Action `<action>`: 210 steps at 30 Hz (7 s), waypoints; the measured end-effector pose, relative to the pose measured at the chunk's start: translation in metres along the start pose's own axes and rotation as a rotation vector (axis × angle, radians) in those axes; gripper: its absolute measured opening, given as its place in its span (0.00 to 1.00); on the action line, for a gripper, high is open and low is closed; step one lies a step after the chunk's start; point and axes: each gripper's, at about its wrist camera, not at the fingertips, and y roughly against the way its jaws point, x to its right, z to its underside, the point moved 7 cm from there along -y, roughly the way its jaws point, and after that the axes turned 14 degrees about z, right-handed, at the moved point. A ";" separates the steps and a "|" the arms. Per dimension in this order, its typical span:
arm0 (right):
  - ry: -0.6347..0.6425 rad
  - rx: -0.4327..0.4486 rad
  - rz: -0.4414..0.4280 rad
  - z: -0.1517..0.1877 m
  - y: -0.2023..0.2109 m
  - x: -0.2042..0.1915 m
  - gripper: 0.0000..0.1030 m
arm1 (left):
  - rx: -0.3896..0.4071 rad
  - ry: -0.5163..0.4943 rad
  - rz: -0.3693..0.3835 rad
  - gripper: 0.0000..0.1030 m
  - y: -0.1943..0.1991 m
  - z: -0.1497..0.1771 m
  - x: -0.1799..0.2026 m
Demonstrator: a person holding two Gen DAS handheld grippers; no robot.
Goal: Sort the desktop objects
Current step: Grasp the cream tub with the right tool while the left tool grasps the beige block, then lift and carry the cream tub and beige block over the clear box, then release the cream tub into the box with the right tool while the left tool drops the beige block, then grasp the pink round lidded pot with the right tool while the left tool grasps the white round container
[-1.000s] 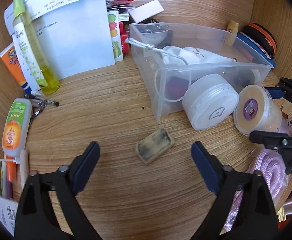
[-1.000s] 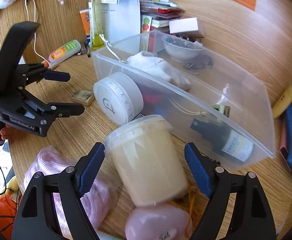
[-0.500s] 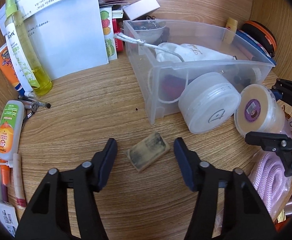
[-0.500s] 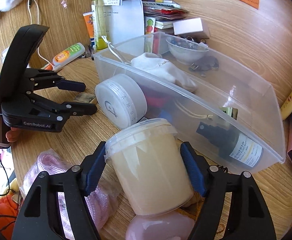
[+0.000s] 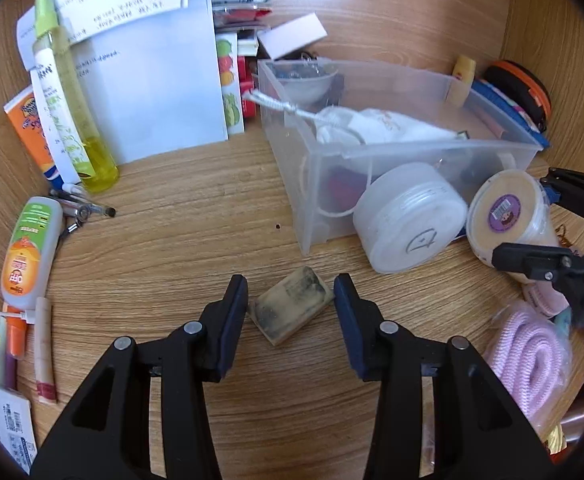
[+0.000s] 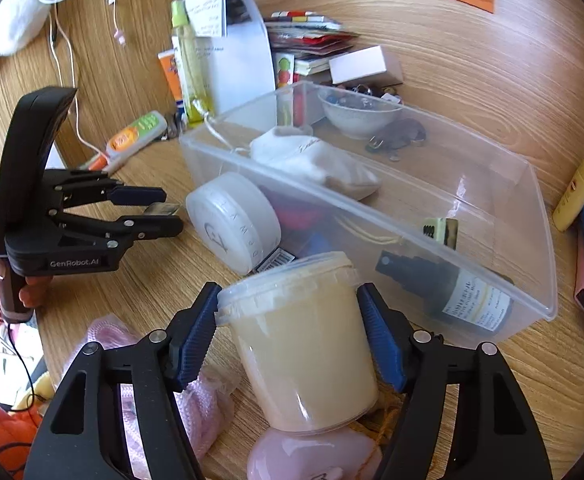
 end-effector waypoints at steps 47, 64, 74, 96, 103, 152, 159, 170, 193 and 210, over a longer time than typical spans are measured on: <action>-0.238 0.182 0.024 -0.097 0.049 0.073 0.63 | 0.275 -0.079 0.091 0.43 0.049 -0.110 0.042; -0.335 0.072 0.181 -0.085 -0.022 0.118 0.63 | 0.210 0.014 0.106 0.43 -0.026 -0.143 0.031; -0.333 0.016 0.285 -0.072 -0.045 0.127 0.63 | 0.164 0.011 0.055 0.43 -0.045 -0.131 0.025; -0.243 -0.003 0.338 -0.060 -0.053 0.111 0.64 | 0.158 -0.113 -0.021 0.55 -0.051 -0.121 0.048; -0.242 0.046 0.388 -0.066 -0.041 0.113 0.77 | 0.178 -0.116 -0.030 0.71 -0.044 -0.120 0.050; -0.201 0.101 0.336 0.042 0.076 0.073 0.96 | 0.173 -0.132 0.004 0.94 0.034 -0.043 0.060; -0.202 0.043 0.270 0.072 0.068 0.049 0.96 | 0.135 -0.130 0.022 0.94 0.027 -0.021 0.064; -0.245 -0.059 0.196 0.102 0.049 0.033 0.95 | 0.024 -0.154 0.038 0.94 -0.005 -0.002 0.077; -0.240 -0.098 0.169 0.095 0.032 0.033 0.59 | -0.025 0.037 0.084 0.94 -0.046 -0.028 0.066; -0.237 -0.023 0.197 0.083 0.074 0.038 0.59 | -0.006 0.088 0.159 0.66 -0.043 -0.030 0.058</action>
